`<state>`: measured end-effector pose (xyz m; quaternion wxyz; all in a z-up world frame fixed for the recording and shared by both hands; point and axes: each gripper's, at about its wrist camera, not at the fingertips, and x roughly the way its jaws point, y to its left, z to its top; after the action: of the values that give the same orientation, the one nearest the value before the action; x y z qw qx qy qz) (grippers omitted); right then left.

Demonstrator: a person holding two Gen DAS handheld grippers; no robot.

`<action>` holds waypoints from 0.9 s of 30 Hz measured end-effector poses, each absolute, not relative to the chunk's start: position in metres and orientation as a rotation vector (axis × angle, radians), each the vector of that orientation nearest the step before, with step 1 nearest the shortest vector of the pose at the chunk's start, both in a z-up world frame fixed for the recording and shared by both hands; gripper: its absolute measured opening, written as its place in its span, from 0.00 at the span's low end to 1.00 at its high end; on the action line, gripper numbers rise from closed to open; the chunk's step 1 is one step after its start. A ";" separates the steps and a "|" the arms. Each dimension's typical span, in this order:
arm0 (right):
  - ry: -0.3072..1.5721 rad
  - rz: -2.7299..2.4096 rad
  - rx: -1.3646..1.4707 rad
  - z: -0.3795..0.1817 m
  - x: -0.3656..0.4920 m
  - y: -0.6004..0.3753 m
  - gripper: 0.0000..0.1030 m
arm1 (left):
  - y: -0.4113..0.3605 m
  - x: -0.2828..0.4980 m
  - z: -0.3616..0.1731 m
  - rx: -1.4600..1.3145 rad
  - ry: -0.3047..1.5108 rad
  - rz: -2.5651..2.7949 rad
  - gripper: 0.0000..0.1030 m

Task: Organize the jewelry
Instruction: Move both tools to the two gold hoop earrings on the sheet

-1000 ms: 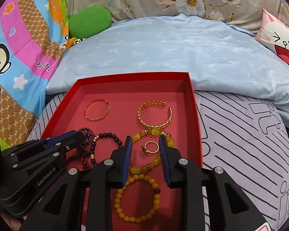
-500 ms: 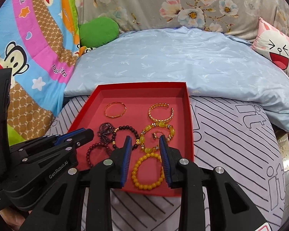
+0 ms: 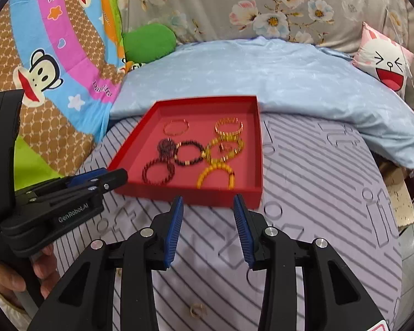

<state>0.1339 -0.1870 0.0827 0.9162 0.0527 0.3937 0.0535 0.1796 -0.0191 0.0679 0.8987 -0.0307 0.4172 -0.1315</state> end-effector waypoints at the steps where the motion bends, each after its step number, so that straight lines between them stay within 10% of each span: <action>1: 0.822 0.108 0.106 0.078 0.127 -0.187 0.36 | -0.017 0.173 0.063 -0.064 0.874 -0.270 0.34; 27: 0.982 0.124 0.082 0.001 0.073 -0.174 0.36 | -0.001 0.097 0.002 -0.042 0.985 -0.228 0.45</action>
<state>0.0734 -0.1742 0.0014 0.8792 0.0394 0.4710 0.0594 0.0972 -0.0006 0.0022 0.8747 -0.0201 0.4719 -0.1090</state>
